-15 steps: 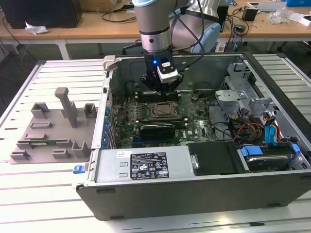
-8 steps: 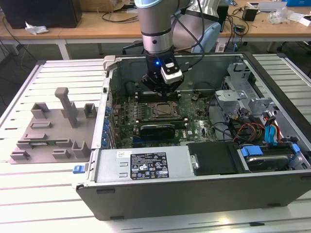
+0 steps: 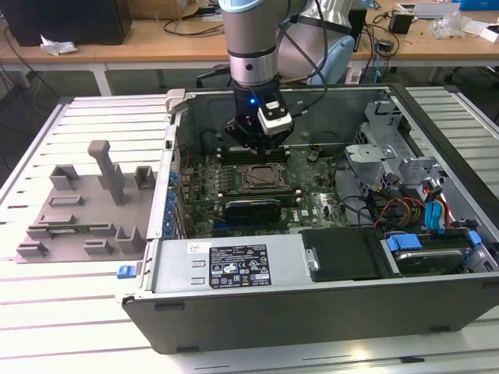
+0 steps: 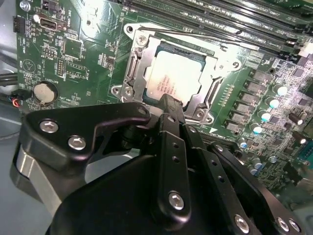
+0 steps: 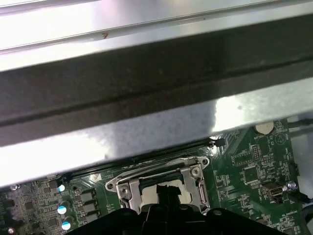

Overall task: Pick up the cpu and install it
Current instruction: 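Install the first cpu locking lever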

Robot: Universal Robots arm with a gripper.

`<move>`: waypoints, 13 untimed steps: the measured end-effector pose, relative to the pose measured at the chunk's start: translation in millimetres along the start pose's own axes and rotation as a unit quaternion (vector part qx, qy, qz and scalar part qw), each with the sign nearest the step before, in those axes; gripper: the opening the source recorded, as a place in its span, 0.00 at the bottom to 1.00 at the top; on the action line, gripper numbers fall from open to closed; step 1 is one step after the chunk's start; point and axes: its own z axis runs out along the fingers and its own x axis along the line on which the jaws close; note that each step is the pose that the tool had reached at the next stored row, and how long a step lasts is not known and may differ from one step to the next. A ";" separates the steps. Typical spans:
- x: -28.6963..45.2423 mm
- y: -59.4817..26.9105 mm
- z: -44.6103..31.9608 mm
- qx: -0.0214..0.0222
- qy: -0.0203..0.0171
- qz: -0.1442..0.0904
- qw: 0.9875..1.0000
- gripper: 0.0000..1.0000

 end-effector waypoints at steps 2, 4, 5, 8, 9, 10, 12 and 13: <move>0.0 0.0 0.2 -0.002 -0.001 -0.021 1.000 0.11; 0.1 0.0 1.0 -0.005 -0.001 -0.050 0.999 0.11; 0.1 0.0 1.3 -0.005 -0.001 -0.058 0.998 0.11; 0.1 -0.3 2.4 0.000 0.000 -0.073 0.997 0.11; 0.0 -1.2 2.9 0.001 0.002 -0.078 0.997 0.11; -0.4 -3.0 3.8 0.001 0.003 -0.083 0.997 0.11; -0.9 -5.5 4.6 0.002 0.005 -0.088 0.996 0.11; -1.4 -8.1 5.3 0.002 0.007 -0.092 0.996 0.11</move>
